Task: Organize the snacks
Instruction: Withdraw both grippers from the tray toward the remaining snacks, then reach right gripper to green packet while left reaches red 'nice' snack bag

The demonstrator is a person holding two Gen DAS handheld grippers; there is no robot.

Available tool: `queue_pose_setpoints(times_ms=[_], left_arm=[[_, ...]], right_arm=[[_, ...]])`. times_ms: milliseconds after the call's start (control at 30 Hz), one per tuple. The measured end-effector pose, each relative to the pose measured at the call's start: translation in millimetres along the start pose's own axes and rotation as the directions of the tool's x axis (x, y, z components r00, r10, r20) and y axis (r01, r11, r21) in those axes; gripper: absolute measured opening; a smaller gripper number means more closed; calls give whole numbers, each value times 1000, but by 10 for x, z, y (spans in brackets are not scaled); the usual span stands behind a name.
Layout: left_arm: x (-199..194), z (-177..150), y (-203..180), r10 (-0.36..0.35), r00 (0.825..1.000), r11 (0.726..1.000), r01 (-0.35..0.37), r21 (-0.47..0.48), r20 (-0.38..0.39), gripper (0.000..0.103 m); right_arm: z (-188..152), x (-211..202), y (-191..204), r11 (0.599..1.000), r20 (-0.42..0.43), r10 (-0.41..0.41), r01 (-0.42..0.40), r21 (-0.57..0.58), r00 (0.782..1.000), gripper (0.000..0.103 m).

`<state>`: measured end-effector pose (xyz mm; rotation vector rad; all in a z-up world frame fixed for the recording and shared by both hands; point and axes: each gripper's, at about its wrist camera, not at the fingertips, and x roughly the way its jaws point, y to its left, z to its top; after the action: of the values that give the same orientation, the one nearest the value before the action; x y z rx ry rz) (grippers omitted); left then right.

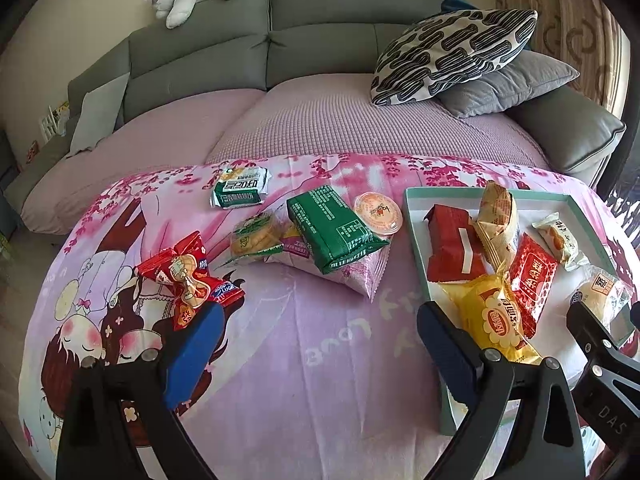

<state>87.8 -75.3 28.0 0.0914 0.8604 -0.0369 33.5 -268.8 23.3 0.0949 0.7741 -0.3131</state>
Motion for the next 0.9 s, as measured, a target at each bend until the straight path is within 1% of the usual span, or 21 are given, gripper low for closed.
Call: queue_pose_setpoints(times_ms=[33,100,233,400,433,467,567,733,800,900], left_arm=[[5,2,26,-10,1000,1000,10,-4,-8,97],[-10,11,108,-21,1000,1000,21,-17,-6,97],[-61,49,407,-26,999,997,28,-68,30,97],[-51,60,880,-10,998,980,22,-198,65,97],[-40,55,968,-9,998,975,23,-221,66,98],[-27,48,1051,-6,998,970,22,-244,69,102],[17,31,1238,-1,997,958,23,-286,75,103],[161,38,1381,0,999,951,11,-308,37,103],[235,42,1432,12,1000,944,-10,-330,3,103],[361,43,1525,-1,1000,930,-8,-367,-26,102]], right_arm=[[1,-6,12,1000,2,9,-9,-2,1000,103],[12,-16,24,998,3,56,-56,7,998,103],[28,-57,101,995,17,97,-97,24,995,103],[21,-104,361,988,30,152,-151,-33,988,103],[21,-111,422,986,32,161,-159,-45,986,103],[22,-112,486,984,30,170,-168,-58,985,103],[31,-105,673,976,26,198,-194,-101,980,103],[105,-74,997,959,17,227,-221,-180,974,103],[173,-52,1118,949,15,255,-247,-198,967,103],[320,30,1303,934,14,299,-290,-209,954,102]])
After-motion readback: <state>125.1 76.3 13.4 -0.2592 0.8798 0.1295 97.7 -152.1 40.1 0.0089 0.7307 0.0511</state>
